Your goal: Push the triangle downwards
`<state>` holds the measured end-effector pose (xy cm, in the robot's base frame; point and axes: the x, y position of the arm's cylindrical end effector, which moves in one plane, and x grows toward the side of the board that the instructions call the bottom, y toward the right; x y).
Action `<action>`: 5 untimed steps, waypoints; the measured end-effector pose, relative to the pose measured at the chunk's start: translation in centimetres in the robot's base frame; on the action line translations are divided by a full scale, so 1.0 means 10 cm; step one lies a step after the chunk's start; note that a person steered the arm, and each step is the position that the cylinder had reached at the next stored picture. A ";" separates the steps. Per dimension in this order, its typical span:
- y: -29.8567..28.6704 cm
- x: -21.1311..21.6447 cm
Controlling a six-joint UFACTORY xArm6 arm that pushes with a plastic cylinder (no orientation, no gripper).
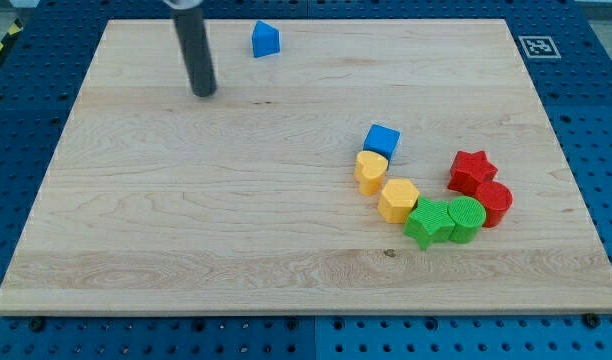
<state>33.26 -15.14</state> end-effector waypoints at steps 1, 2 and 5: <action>-0.03 0.00; -0.04 -0.01; -0.50 -1.03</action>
<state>22.93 -20.09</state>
